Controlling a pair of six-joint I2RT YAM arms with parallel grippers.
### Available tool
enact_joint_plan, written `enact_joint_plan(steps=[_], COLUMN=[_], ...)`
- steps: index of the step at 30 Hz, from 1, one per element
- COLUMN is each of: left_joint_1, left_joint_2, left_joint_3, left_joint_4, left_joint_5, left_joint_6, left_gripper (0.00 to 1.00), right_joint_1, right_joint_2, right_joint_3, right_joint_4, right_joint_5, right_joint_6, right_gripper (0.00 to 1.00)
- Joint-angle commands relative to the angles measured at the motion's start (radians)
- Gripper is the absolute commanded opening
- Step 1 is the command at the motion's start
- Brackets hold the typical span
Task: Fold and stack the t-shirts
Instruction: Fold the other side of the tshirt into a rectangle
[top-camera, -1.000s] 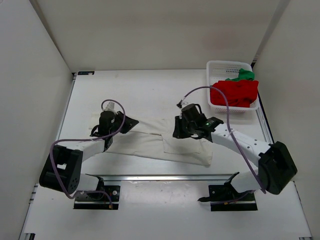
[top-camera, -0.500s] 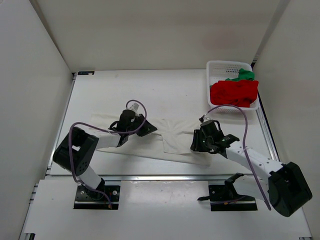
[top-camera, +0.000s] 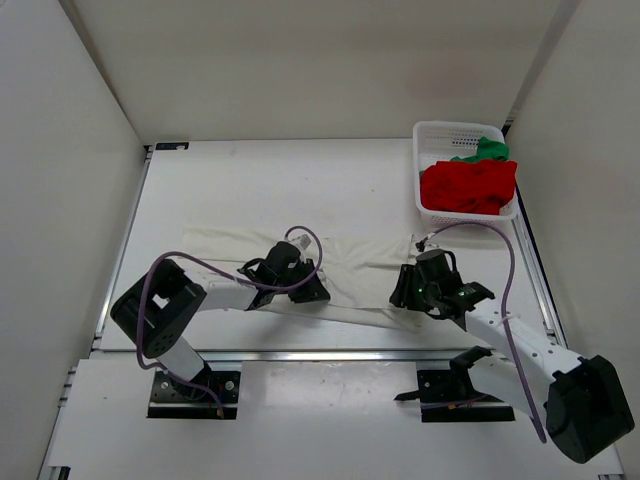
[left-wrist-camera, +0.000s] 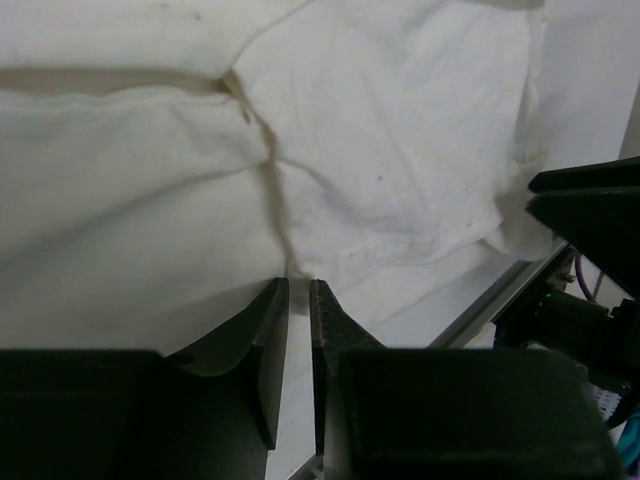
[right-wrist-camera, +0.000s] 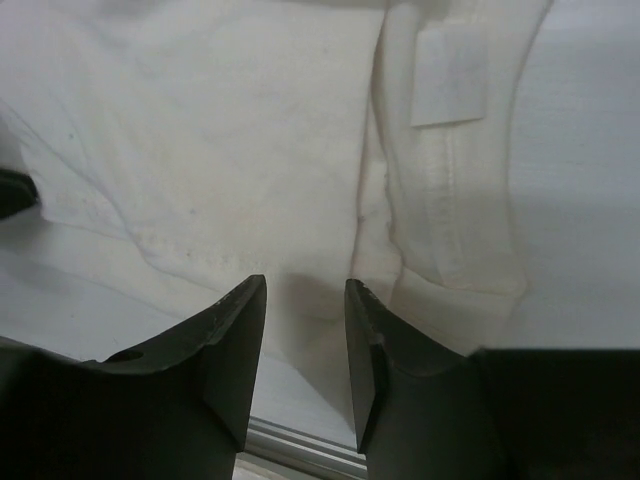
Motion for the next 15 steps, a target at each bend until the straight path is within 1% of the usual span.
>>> enact_joint_plan(steps=[1,2,4,6,7,8,10,12,13,15], left_joint_1=[-0.016,-0.017,-0.028,-0.037,-0.039,-0.048,-0.063,-0.069,-0.066,-0.054], left_joint_2=[-0.036,-0.045,-0.034,-0.016,0.004,0.024,0.039,0.052,0.05,0.032], left_joint_3=[0.003,0.008,0.013,0.016,0.02,0.029,0.045,0.052,0.043,0.027], left_joint_4=[-0.055,-0.066,-0.088,-0.065,-0.058,-0.039,-0.034,-0.022,-0.014,0.007], left_joint_5=[-0.06,-0.059,-0.08,-0.073,-0.052,-0.036,-0.027,-0.012,-0.001,0.022], left_joint_6=[0.031,0.037,0.04,0.029,0.023,0.013,0.006,-0.004,-0.02,-0.03], left_gripper=[0.27,0.28,0.33,0.38,0.41,0.43,0.43,0.36,0.27,0.11], right_joint_1=[-0.046,-0.051,-0.07,-0.098,-0.1,-0.098,-0.084,-0.093,-0.104,-0.118], right_joint_2=[-0.04,-0.043,-0.063,-0.074,-0.085,-0.102,-0.117,-0.126,-0.135,-0.14], right_joint_3=[-0.026,-0.027,-0.049,-0.075,-0.098,-0.122,-0.138,-0.158,-0.167,-0.184], right_joint_4=[0.008,0.003,0.002,0.002,0.006,0.014,0.012,0.021,0.029,0.052], right_joint_5=[-0.009,0.0,-0.003,-0.023,-0.03,-0.024,-0.017,-0.015,-0.02,-0.044], right_joint_6=[0.001,0.007,0.002,0.01,0.024,0.033,0.062,0.07,0.075,0.076], right_gripper=[0.36,0.36,0.38,0.39,0.37,0.32,0.25,0.19,0.14,0.08])
